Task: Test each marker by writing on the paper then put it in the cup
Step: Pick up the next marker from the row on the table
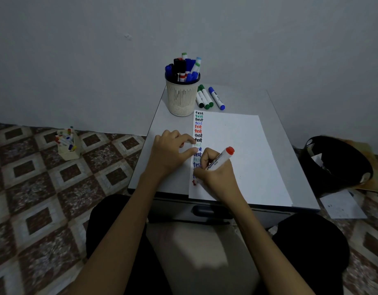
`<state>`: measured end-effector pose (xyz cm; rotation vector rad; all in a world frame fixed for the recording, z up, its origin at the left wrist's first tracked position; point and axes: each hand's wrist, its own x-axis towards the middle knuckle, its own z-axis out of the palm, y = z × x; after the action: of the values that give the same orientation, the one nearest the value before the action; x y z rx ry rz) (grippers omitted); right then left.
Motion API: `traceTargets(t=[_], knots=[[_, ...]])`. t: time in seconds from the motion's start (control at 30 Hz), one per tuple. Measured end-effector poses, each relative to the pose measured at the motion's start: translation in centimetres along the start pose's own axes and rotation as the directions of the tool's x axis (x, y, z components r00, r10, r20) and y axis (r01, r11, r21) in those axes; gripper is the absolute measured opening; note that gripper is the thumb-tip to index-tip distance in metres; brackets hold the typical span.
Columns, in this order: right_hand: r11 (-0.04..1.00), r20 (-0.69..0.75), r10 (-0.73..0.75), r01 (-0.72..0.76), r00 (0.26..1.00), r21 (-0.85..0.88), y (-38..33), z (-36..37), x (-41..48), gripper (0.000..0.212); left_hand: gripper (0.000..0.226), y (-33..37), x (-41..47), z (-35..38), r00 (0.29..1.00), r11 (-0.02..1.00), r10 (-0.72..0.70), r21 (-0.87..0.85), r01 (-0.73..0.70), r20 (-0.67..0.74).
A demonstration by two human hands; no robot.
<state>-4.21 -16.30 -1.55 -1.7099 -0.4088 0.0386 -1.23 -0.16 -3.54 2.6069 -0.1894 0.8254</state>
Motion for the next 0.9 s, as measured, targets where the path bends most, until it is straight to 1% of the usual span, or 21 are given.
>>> traceTargets(t=[0.1,0.2,0.3,0.4,0.5,0.57,0.7,0.77,0.9], knots=[[0.999,-0.048,0.004,-0.002,0.999,0.036,-0.04,-0.08,-0.03,0.038,0.034,-0.12,0.02,0.11,1.0,1.0,0.0,0.006,0.0,-0.005],[1.0,-0.033,0.004,-0.004,0.999,0.002,0.03,0.13,-0.07,0.035,0.033,-0.26,0.05,0.17,1.0,1.0,0.014,0.007,-0.014,-0.009],[1.0,-0.063,-0.018,0.017,0.998,-0.021,0.19,0.2,-0.14,0.036,0.033,-0.3,0.14,0.14,1.0,1.0,0.021,0.01,-0.021,-0.017],[0.999,-0.057,-0.03,0.028,0.998,-0.029,0.31,0.1,-0.11,0.035,0.032,-0.36,0.16,0.17,0.999,0.999,0.035,0.003,-0.035,-0.025],[0.999,-0.027,-0.005,0.005,1.0,-0.031,0.31,0.08,-0.07,0.03,0.032,-0.36,0.17,0.25,0.999,0.999,0.046,-0.007,-0.047,-0.027],[1.0,-0.04,0.005,-0.006,0.999,-0.021,0.3,0.07,-0.08,0.029,0.032,-0.26,0.17,0.22,0.999,0.999,0.041,-0.006,-0.041,-0.029],[0.999,-0.106,-0.02,0.016,0.994,-0.037,0.34,-0.1,-0.08,0.035,0.032,-0.28,0.26,0.2,0.999,0.999,0.045,-0.005,-0.045,-0.03],[0.999,-0.096,-0.015,0.011,0.995,-0.048,0.28,-0.14,-0.09,0.039,0.033,-0.29,0.32,0.19,0.998,0.999,0.045,-0.016,-0.046,-0.034],[0.999,-0.077,-0.011,0.007,0.997,-0.052,0.39,-0.17,-0.06,0.04,0.034,-0.22,0.33,0.21,0.999,0.999,0.037,-0.031,-0.038,-0.023]])
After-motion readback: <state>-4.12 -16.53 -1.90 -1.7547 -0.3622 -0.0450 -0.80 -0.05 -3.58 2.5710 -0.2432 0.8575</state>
